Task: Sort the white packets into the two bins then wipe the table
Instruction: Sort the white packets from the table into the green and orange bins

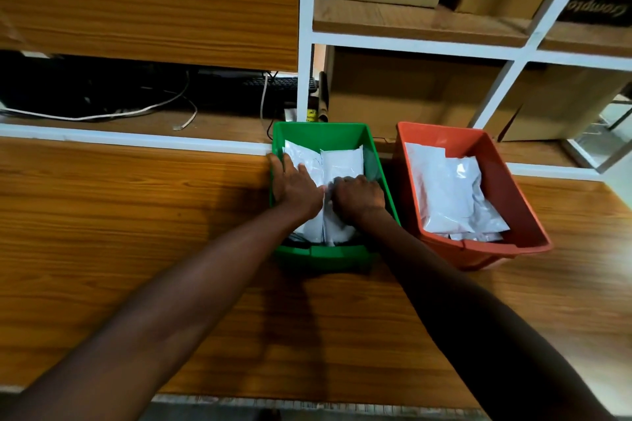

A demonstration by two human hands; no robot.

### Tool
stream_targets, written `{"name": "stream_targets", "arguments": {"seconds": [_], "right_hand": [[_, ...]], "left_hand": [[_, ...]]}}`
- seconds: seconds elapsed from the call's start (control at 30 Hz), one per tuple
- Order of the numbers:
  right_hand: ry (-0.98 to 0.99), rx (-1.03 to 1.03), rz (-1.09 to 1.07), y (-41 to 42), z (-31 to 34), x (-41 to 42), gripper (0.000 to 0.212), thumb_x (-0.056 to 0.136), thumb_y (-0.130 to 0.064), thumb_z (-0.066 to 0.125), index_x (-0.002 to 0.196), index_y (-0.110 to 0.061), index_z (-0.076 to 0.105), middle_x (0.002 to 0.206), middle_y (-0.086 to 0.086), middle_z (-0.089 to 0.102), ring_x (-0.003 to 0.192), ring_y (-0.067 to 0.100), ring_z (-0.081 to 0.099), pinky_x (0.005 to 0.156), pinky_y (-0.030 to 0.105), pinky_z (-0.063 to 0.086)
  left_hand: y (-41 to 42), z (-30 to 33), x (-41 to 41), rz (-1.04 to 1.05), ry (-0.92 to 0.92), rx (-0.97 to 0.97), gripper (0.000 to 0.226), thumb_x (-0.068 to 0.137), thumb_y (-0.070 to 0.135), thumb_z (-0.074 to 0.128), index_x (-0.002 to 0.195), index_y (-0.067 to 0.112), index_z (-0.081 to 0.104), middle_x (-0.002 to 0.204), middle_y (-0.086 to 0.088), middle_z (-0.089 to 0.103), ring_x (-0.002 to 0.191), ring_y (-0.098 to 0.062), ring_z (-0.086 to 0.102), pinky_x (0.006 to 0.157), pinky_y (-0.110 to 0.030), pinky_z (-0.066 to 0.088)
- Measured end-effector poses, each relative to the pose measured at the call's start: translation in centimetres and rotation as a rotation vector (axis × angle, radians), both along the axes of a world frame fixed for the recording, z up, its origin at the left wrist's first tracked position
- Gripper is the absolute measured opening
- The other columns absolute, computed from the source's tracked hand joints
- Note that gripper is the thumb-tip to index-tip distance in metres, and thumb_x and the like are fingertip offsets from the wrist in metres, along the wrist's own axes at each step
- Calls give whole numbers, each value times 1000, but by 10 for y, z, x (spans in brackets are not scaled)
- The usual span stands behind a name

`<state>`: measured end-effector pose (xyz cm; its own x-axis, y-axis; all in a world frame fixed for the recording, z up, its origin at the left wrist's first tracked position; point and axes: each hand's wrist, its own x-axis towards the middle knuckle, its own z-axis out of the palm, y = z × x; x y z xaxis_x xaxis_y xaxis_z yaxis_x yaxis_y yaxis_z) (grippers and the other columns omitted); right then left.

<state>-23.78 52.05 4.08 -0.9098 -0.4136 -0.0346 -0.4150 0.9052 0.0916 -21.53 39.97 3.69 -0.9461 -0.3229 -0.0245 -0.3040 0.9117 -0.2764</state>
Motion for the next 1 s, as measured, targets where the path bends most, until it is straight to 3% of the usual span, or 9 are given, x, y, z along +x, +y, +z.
{"name": "stream_targets", "arguments": {"seconds": [0.07,0.17,0.3,0.43,0.57,0.67,0.8,0.9,1.0], "right_hand": [[50,-174,32,8,11,7,32,101,-32,43,123,-13,56,125,13,64,118,36,58,90,44,49],[195,-506,60,28,24,25,33,101,-32,45,121,-12,61,116,14,68,106,38,63,78,43,53],[277,-763,26,62,31,56,41,101,-41,45,128,-15,61,120,10,69,109,29,63,85,36,53],[399,-923,-69,101,39,91,36,98,-36,58,124,-12,65,115,7,71,105,25,64,80,25,41],[469,-987,-163,144,34,107,37,95,-36,65,120,-9,68,114,9,73,106,25,66,86,27,46],[462,-993,-230,178,32,107,48,95,-47,60,123,-9,68,120,9,72,113,23,64,94,31,51],[446,-992,-321,216,34,89,60,95,-60,52,129,-12,64,125,7,70,115,23,64,89,44,57],[418,-935,-376,239,36,71,64,93,-69,44,135,-22,58,123,2,69,111,22,63,79,35,54],[431,-844,-412,263,40,46,58,94,-62,52,135,-22,58,119,5,69,108,26,61,75,29,41]], "left_hand": [[-1,11,7,-20,57,101,79,95,65,16,154,13,26,158,-23,23,150,-35,10,112,-64,-7],[-1,26,27,-72,223,222,71,97,62,16,152,20,30,156,-15,33,145,-32,24,113,-59,12],[18,39,71,-131,500,414,73,93,62,12,148,21,38,150,-9,45,139,-30,38,111,-51,27],[61,45,108,-258,736,624,66,97,56,26,143,12,45,143,-11,52,132,-29,47,108,-46,39],[120,42,124,-318,783,771,64,98,52,33,146,10,43,148,-9,47,138,-23,42,113,-38,35],[162,38,121,-353,764,853,63,98,52,36,146,11,41,149,-8,46,139,-20,40,114,-32,33],[201,36,98,-361,709,919,71,95,58,31,148,12,37,150,-9,44,139,-22,40,110,-27,31],[214,32,65,-346,635,909,77,92,64,27,152,17,29,154,-6,39,139,-23,39,111,-35,36],[216,27,22,-329,586,910,82,89,73,22,150,19,30,153,-5,41,138,-26,41,110,-45,40]]}}
